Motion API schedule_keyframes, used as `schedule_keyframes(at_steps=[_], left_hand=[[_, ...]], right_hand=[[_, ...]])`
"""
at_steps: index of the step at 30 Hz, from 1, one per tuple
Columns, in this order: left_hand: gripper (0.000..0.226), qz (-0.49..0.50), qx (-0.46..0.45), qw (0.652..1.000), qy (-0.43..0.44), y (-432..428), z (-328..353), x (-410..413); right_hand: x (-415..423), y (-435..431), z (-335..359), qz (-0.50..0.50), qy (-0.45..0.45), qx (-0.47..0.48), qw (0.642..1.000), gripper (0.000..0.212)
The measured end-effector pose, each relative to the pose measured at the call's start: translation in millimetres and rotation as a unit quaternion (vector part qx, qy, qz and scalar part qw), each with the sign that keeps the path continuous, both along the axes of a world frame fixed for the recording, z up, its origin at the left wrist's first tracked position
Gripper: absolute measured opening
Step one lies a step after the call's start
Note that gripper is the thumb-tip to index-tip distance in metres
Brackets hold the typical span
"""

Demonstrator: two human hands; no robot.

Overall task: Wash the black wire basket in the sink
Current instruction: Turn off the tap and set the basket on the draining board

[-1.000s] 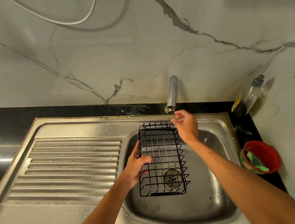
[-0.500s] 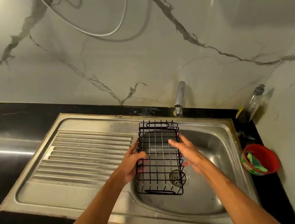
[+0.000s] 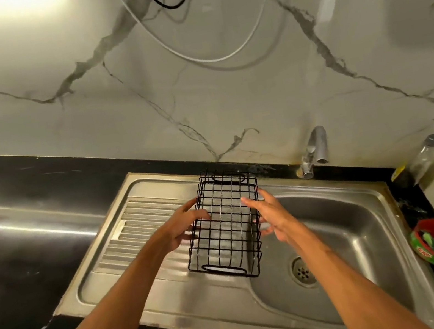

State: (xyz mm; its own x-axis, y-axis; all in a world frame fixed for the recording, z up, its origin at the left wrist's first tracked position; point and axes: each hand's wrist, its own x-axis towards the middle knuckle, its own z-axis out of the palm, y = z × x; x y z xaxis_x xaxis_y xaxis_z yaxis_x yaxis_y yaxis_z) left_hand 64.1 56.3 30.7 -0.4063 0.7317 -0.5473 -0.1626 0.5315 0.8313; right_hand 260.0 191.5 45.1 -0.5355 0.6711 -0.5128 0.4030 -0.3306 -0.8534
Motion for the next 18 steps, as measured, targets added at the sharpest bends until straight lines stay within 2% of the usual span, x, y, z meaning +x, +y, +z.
schedule_keyframes(at_steps=[5, 10, 14, 18], left_hand=[[0.069, -0.024, -0.014, 0.999, 0.033, -24, -2, -73], [0.058, -0.031, -0.026, 0.999, 0.028, -37, -12, -122], [0.065, -0.028, -0.047, 0.998, 0.038, -39, -25, -143], [0.059, -0.002, -0.05, 0.998, 0.028, -39, -35, -148]], right_hand=[[-71, -31, -6, -0.019, -0.002, -0.016, 1.0, 0.084], [-128, -48, -23, -0.033, -0.014, -0.028, 0.999, 0.083], [-154, -54, -38, -0.035, -0.023, -0.013, 0.999, 0.084], [-169, -57, -48, -0.043, -0.027, -0.01, 0.999, 0.082]])
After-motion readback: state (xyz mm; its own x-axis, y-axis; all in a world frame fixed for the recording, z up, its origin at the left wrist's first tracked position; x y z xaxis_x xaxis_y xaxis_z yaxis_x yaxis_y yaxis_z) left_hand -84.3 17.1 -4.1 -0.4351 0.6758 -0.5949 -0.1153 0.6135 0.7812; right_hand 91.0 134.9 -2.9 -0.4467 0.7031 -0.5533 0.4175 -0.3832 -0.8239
